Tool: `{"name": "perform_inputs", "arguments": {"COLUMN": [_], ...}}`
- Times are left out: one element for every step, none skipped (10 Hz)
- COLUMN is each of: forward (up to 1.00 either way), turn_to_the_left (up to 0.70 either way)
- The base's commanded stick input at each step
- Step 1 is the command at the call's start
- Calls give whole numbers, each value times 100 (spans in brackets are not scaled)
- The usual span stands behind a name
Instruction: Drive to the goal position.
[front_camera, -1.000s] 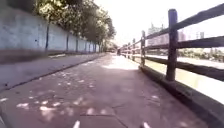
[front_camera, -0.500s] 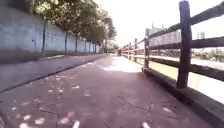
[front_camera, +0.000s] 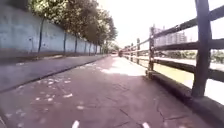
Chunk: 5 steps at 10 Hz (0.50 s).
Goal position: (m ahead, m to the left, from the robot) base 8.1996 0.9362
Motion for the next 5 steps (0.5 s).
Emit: {"name": "perform_inputs", "arguments": {"forward": [70, 70, 70, 70, 70], "turn_to_the_left": [0, 0, 0, 0, 0]}}
